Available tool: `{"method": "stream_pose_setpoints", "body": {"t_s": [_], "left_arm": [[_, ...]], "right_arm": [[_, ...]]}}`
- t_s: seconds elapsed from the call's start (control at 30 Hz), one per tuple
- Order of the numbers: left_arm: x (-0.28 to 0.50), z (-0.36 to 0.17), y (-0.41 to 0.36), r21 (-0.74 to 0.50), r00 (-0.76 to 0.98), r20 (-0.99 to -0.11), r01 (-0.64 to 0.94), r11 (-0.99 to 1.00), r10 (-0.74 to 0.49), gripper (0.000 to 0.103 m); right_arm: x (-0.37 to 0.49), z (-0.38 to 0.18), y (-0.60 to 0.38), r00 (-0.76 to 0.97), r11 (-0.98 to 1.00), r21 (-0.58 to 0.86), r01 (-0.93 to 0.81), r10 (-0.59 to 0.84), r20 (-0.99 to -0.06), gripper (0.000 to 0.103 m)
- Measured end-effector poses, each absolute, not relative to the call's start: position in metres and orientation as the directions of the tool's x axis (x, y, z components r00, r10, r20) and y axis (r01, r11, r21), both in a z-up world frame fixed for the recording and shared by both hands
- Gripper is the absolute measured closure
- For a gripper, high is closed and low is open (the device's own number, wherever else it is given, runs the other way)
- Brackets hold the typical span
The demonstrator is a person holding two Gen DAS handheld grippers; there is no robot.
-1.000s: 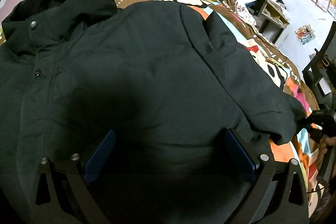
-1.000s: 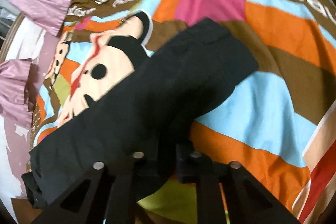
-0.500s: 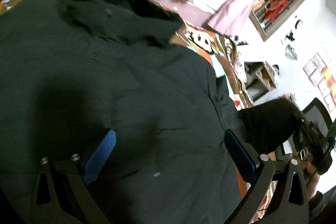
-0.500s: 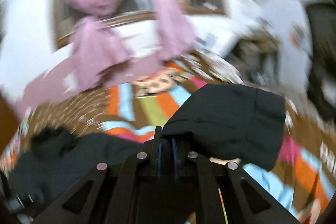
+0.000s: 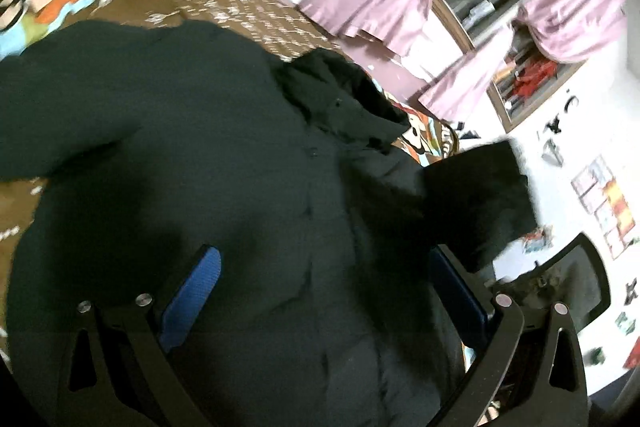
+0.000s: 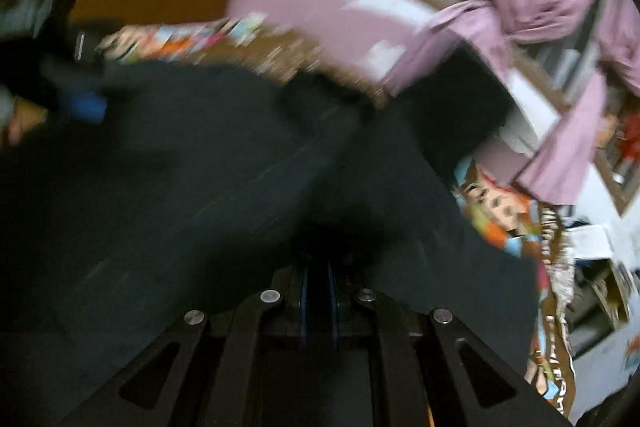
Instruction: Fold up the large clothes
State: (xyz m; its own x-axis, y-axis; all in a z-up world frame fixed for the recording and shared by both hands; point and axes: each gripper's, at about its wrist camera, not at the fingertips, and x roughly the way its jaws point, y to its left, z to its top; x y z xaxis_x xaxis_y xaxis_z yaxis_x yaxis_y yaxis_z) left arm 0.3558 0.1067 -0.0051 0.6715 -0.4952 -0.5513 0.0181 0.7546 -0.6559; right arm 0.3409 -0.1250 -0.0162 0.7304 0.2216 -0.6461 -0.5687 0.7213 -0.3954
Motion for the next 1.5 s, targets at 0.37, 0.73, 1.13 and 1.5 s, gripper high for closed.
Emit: {"method": "stream_pose_setpoints", "body": {"t_s": [0.37, 0.73, 1.13, 1.5], "left_arm": [[0.346, -0.023, 0.122, -0.762, 0.614, -0.460, 0.096, 0.640, -0.641, 0.002], [0.371, -0.046, 0.090, -0.825, 0.497, -0.500, -0.021, 0.565, -0.710, 0.003], [0.388, -0.065, 0.079, -0.791, 0.428, -0.591, -0.146, 0.594, -0.683, 0.042], [0.378, -0.059, 0.093, -0.793, 0.499, -0.583, -0.178, 0.582, -0.642, 0.098]], "right_arm": [[0.315, -0.041, -0.133, 0.678, 0.703, -0.304, -0.643, 0.337, -0.653, 0.029], [0.307, -0.012, -0.170, 0.880, 0.817, -0.426, -0.389, 0.193, -0.433, 0.013], [0.318, -0.021, -0.184, 0.876, 0.858, -0.401, -0.323, 0.111, -0.469, 0.012], [0.321, 0.001, -0.188, 0.889, 0.901, -0.314, -0.299, 0.143, -0.436, 0.012]]}}
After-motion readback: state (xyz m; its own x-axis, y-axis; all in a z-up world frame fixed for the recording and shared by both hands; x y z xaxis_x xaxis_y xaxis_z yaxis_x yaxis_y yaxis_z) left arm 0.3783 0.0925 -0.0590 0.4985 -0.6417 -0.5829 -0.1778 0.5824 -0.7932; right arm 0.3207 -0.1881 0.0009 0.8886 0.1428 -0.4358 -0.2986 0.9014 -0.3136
